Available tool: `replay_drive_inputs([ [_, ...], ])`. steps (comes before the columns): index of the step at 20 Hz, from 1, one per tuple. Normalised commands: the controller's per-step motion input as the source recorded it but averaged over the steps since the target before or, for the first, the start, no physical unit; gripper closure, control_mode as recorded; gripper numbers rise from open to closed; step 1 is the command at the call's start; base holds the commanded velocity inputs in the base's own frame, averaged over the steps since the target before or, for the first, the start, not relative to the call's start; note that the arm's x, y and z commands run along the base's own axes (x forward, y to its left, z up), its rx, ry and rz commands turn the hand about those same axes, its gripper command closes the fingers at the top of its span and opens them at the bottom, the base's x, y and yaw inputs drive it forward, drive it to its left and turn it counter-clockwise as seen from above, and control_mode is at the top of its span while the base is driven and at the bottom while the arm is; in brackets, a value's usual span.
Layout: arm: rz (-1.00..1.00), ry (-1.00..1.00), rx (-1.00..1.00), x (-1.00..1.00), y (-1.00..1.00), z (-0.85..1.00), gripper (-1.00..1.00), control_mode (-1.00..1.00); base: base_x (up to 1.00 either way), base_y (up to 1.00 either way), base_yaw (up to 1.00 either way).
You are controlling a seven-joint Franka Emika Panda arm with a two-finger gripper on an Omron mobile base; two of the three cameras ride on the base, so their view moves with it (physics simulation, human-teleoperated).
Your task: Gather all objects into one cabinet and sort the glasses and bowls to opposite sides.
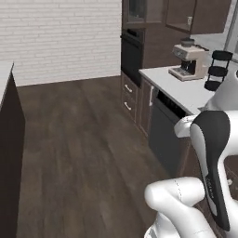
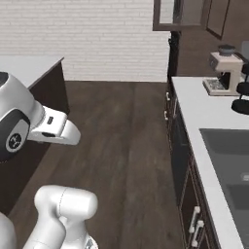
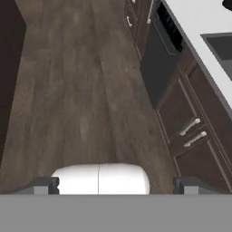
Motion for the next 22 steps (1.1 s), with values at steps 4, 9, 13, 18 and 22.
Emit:
replay_drive_inputs([
  [4,0.0,0.0,0.0,0.0,0.0,0.0,-1.0,1.0,1.0,0.62,-0.04],
  [9,0.0,0.0,0.0,0.0,0.0,0.0,-1.0,1.0,1.0,0.5,-0.08],
  [13,0.0,0.0,0.0,0.0,0.0,0.0,-1.0,1.0,1.0,0.46,-0.13],
  [18,0.0,0.0,0.0,0.0,0.0,0.0,-1.0,1.0,1.0,0.52,-0.17],
  [22,0.0,0.0,0.0,0.0,0.0,0.0,-1.0,1.0,1.0,0.52,-0.17],
])
